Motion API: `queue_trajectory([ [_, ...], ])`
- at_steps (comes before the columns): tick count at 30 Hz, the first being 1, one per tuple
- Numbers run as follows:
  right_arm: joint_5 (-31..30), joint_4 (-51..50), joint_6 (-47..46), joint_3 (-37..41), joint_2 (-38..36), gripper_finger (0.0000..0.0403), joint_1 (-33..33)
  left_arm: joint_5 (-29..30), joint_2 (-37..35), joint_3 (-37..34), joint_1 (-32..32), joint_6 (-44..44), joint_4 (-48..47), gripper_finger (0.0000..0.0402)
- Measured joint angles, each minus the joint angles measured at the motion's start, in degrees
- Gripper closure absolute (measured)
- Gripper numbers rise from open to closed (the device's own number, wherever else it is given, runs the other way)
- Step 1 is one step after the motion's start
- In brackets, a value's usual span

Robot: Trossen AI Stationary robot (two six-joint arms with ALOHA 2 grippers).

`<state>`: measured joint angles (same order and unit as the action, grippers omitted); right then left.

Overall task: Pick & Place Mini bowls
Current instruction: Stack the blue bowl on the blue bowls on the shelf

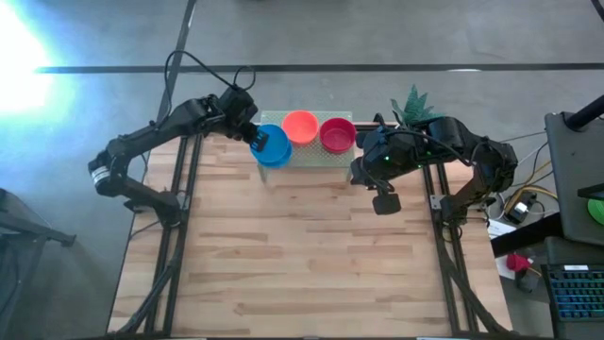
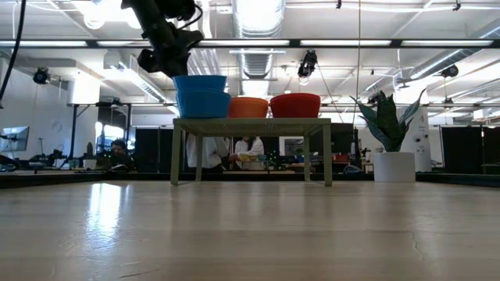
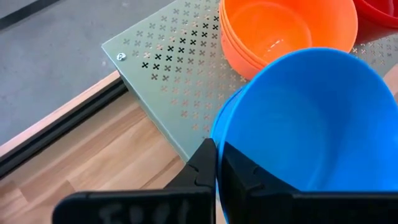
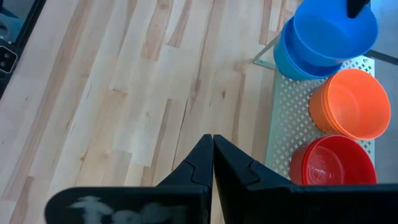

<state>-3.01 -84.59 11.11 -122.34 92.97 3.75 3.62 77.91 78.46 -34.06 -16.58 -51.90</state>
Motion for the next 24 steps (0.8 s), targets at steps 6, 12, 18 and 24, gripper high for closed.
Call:
queue_trajectory([
  [6, 0.00, 0.00, 0.00, 0.00, 0.00, 0.0394, 0.00, 0.02, 0.00, 0.00, 0.04, 0.40, 0.81, 0.0392],
  [12, 0.01, -0.01, 0.00, 0.00, 0.00, 0.0394, 0.00, -0.08, 0.00, 0.00, 0.24, 0.38, 0.83, 0.0392],
  [18, 0.01, 0.01, 0.00, 0.00, 0.00, 0.0394, 0.00, -0.11, 0.00, 0.00, 0.68, 0.36, 0.83, 0.0392],
  [24, -0.01, 0.01, -0.20, 0.00, 0.00, 0.0394, 0.00, -0.13, 0.00, 0.00, 0.94, 0.33, 0.83, 0.0380],
])
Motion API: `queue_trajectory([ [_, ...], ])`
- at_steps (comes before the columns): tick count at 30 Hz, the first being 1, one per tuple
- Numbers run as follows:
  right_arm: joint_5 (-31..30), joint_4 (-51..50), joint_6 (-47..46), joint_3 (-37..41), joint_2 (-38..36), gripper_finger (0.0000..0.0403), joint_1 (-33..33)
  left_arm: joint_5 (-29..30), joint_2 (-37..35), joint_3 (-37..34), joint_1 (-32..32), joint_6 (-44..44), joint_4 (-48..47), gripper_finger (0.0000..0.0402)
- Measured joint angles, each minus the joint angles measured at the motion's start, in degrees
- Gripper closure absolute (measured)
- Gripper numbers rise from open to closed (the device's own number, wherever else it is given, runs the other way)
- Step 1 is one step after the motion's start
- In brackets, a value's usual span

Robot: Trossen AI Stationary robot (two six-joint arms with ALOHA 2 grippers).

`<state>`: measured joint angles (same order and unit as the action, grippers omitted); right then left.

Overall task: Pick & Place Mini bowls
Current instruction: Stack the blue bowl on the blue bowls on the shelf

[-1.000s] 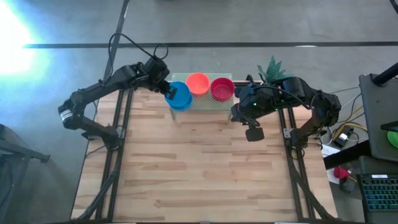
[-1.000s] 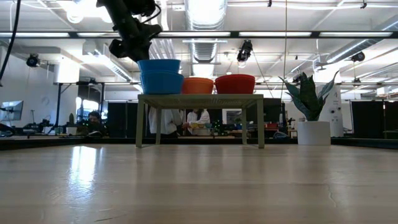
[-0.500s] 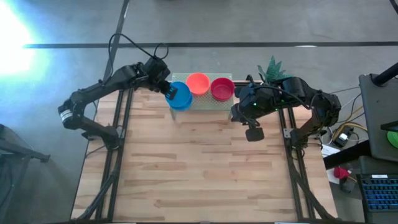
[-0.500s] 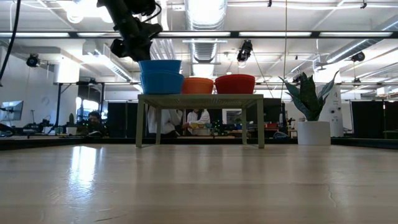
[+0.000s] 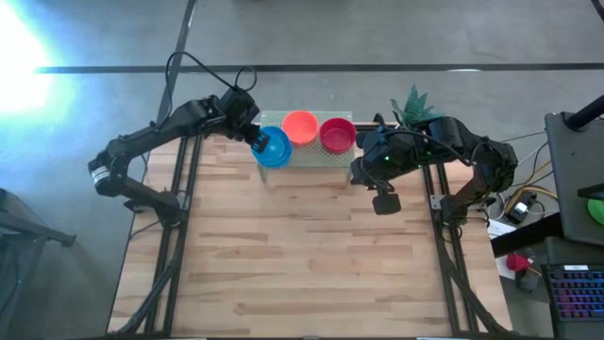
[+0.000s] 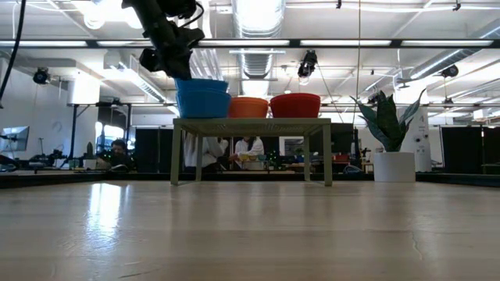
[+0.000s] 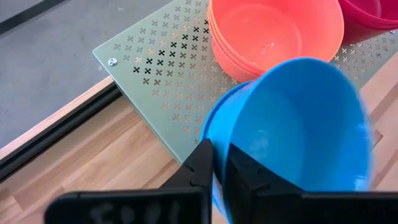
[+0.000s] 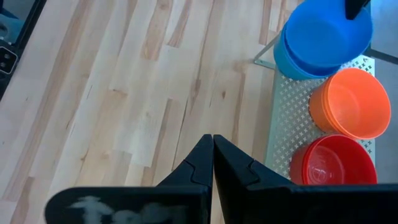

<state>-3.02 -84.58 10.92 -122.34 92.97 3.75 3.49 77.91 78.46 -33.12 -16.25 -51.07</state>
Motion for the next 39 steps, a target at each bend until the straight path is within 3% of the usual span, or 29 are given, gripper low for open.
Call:
queue_trajectory([
  [8, 0.02, 0.00, -0.02, 0.00, 0.00, 0.0394, 0.00, 0.00, 0.00, 0.00, 0.02, -0.02, 0.07, 0.0333],
  [27, 0.01, 0.00, 0.04, 0.00, 0.00, 0.0394, 0.00, -1.50, -0.07, 9.60, 0.14, 2.43, -1.18, 0.0331],
  [32, 0.02, 0.00, 0.04, 0.00, 0.00, 0.0394, 0.00, -6.92, -0.07, 8.32, 0.63, 5.52, -1.21, 0.0353],
  [36, 0.00, 0.00, 0.17, 0.00, 0.00, 0.0394, -0.01, -7.23, -0.04, 5.51, 0.68, 7.53, -1.32, 0.0391],
  [39, 0.02, 0.00, 0.17, 0.00, 0.00, 0.0394, -0.02, -6.87, -0.04, 3.72, 0.61, 8.15, -1.09, 0.0397],
])
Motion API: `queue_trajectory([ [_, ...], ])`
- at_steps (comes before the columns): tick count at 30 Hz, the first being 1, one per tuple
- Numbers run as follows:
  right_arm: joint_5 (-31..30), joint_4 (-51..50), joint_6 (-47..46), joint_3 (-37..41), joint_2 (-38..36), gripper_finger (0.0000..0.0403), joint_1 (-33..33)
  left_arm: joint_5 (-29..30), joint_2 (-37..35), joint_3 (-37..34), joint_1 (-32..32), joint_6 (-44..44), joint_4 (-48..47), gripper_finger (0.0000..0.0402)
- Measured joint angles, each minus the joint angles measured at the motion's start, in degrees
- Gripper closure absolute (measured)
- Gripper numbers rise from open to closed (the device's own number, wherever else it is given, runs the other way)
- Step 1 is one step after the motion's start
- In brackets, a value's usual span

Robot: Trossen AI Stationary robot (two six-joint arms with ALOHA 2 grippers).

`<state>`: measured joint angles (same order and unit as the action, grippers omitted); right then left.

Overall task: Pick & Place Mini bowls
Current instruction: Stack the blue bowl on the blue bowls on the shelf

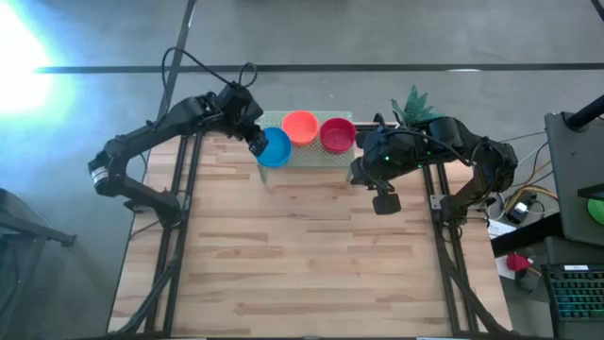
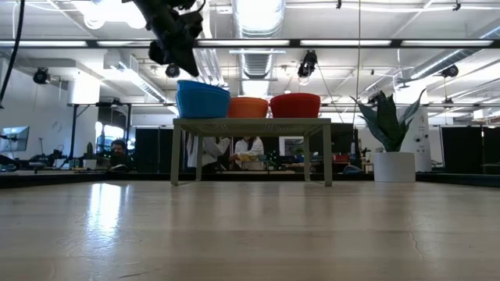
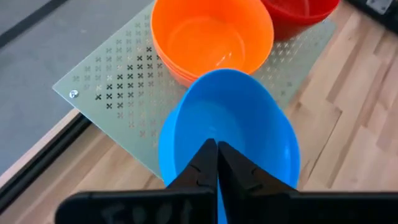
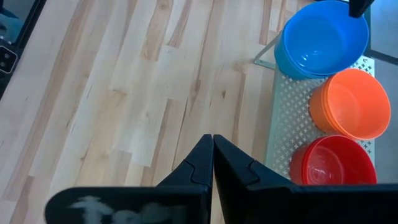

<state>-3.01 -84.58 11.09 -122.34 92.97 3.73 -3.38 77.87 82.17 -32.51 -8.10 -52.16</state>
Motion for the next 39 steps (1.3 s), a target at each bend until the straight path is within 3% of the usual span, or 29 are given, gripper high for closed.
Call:
queue_trajectory([
  [17, 0.00, 0.00, -0.17, 0.00, 0.00, 0.0394, 0.02, 2.52, 0.04, -5.40, -0.11, 1.19, 2.01, 0.0401],
  [25, 0.00, -0.02, -0.11, 0.00, 0.00, 0.0394, 0.02, 2.71, -0.07, -2.23, -0.11, 2.90, 3.28, 0.0401],
  [31, 0.00, -0.02, 0.35, 0.00, 0.00, 0.0394, 0.02, 2.89, 0.27, -2.56, -0.09, 3.52, 11.15, 0.0401],
  [39, 0.00, -0.12, 0.44, 0.00, 0.00, 0.0394, 0.02, 5.75, 4.63, -2.91, -0.10, 4.94, 11.65, 0.0401],
])
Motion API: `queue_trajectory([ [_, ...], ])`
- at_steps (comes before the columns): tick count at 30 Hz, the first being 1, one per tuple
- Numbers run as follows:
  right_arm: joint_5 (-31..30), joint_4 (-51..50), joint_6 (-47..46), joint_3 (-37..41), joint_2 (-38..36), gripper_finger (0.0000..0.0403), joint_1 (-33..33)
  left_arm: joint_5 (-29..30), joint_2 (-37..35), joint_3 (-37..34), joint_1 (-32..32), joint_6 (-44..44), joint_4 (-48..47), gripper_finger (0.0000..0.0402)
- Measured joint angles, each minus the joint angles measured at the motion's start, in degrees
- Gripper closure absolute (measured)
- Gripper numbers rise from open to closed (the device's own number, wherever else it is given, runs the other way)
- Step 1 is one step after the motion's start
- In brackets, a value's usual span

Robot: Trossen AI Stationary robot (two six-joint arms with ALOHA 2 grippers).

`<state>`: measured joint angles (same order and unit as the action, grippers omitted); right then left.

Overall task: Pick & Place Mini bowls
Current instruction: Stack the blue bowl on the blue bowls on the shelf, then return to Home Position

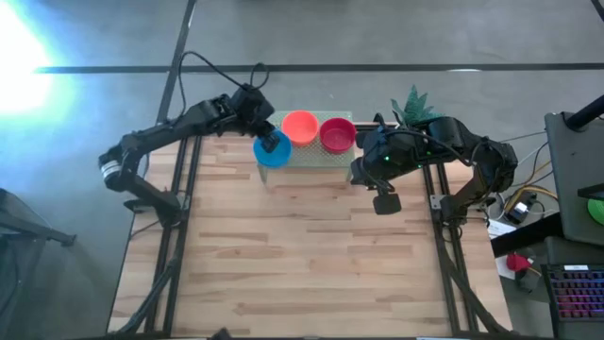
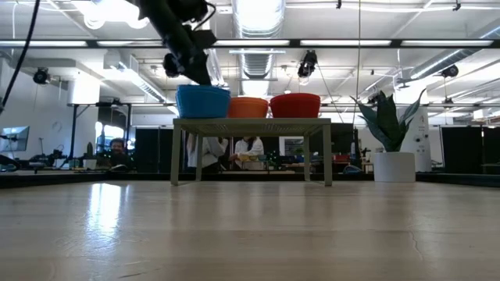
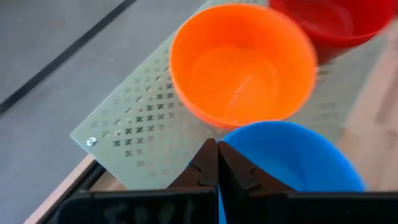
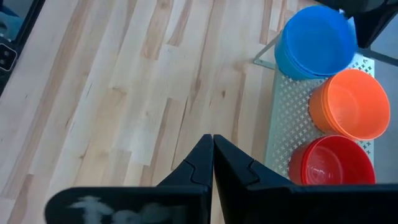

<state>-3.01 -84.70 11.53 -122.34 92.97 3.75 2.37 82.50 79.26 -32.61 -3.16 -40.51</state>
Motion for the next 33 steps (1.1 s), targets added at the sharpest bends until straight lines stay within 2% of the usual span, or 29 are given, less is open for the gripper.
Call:
queue_trajectory([
  [5, 0.00, -0.50, -0.61, 0.00, 0.00, 0.0394, 0.00, 1.67, 1.60, -0.02, -0.01, 0.71, -0.04, 0.0401],
  [10, 0.00, -0.53, -0.34, 0.00, 0.00, 0.0394, 0.00, 1.61, -0.43, 0.95, 0.10, 2.09, -1.21, 0.0401],
  [21, 0.07, 2.41, 1.66, 1.01, -3.47, 0.0394, 0.85, 1.16, -14.76, -0.79, 2.94, 8.31, -2.36, 0.0401],
  [27, 0.22, 6.68, -1.09, 7.22, -8.82, 0.0394, 3.31, -3.85, -23.27, -5.43, 7.35, 11.85, -2.39, 0.0401],
  [33, 0.24, 14.23, -3.35, 17.81, -16.47, 0.0394, 7.35, -4.36, -31.40, -12.82, 12.04, 14.25, 0.58, 0.0402],
])
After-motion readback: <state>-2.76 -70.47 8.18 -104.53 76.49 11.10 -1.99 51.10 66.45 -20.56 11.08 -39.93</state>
